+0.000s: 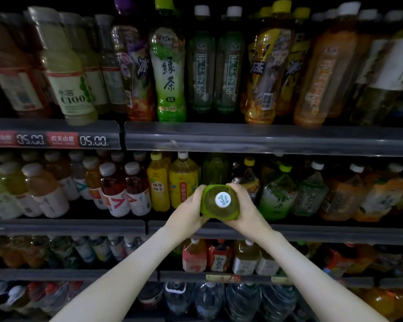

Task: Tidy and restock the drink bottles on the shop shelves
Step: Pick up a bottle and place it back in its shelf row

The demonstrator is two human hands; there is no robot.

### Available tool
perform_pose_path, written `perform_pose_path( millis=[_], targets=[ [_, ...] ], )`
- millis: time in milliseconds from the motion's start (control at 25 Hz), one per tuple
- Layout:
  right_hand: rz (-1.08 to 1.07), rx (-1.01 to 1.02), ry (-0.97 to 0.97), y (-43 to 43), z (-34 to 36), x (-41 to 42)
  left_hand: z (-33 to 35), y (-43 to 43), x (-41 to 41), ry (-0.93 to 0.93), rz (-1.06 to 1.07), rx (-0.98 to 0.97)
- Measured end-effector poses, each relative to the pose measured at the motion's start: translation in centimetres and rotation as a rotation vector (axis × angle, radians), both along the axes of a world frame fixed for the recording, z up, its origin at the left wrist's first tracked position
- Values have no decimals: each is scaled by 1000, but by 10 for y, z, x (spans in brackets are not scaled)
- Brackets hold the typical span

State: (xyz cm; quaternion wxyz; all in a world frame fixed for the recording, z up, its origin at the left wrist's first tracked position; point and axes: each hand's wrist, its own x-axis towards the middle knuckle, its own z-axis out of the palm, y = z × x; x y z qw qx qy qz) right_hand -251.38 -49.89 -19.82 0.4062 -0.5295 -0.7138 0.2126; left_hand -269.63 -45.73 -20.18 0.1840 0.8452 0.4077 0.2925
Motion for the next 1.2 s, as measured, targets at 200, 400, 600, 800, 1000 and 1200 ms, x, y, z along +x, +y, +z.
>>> perform_pose_path(
  millis=[200, 400, 600, 800, 1000, 1200],
  targets=[
    [41, -112, -90, 52, -24, 4, -26, 32, 0, 164, 175, -28],
    [-44, 7, -164, 67, -42, 1, -41, 57, 0, 240, 254, 289],
    [-276, 281, -463, 78, -65, -6, -49, 69, 5, 225, 323, 526],
    [-463, 257, -982, 85, -72, -13, -39, 91, -7, 302, 438, 561],
    [-577, 104, -1072, 96, -67, -25, -38, 95, -8, 308, 377, 437],
    [-293, 233, -396, 86, -37, -64, -35, 81, -13, 283, 322, 401]
  ],
)
